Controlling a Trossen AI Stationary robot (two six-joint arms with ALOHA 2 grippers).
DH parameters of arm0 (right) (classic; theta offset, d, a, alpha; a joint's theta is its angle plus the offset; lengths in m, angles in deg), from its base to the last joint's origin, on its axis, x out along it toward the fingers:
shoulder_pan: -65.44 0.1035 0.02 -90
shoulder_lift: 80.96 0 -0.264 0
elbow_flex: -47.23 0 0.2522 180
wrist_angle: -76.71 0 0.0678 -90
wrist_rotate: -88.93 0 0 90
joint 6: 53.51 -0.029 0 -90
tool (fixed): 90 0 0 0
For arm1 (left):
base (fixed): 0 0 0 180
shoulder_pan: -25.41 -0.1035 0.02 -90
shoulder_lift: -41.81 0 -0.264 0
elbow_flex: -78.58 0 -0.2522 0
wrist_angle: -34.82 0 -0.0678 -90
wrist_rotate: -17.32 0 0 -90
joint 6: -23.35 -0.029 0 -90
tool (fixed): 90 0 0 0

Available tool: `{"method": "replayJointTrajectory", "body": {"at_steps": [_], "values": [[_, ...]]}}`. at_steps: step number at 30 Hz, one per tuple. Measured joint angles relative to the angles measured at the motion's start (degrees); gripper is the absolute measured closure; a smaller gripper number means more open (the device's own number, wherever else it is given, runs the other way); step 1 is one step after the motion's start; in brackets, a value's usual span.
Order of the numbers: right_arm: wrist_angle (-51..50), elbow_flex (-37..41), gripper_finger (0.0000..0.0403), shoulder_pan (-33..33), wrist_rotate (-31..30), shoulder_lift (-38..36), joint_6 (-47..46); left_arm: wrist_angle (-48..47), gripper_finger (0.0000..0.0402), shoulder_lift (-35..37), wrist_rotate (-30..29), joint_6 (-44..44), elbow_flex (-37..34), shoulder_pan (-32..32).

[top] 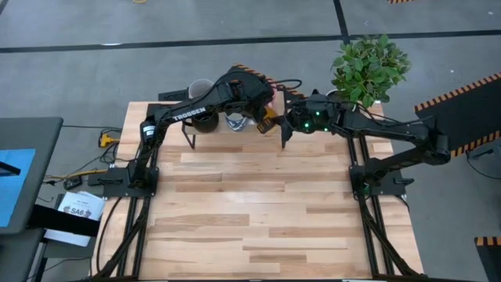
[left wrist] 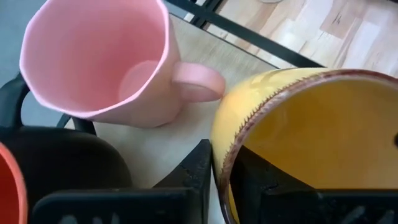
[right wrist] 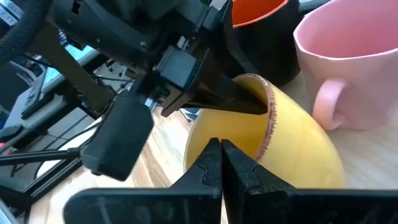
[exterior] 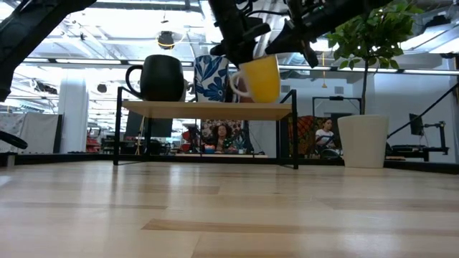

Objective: Place coffee mugs
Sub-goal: Put the yellow cup on the shelf, then return to Home Position

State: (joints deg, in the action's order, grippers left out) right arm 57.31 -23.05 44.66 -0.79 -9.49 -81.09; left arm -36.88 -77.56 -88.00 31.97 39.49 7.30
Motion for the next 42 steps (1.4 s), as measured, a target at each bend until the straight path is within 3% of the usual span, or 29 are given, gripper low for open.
{"method": "replayJointTrajectory", "body": {"at_steps": [33, 42], "values": [[0.4, 0.1, 0.0385, -4.2, -0.4, 0.1, 1.1, 5.3, 0.0265, 0.3, 0.0, -6.1, 0.0, -0.4], [1.7, 0.1, 0.0385, -4.5, -0.4, 0.1, 1.1, 5.3, 0.0255, 0.7, 0.1, -6.5, 1.0, -1.4]]}}
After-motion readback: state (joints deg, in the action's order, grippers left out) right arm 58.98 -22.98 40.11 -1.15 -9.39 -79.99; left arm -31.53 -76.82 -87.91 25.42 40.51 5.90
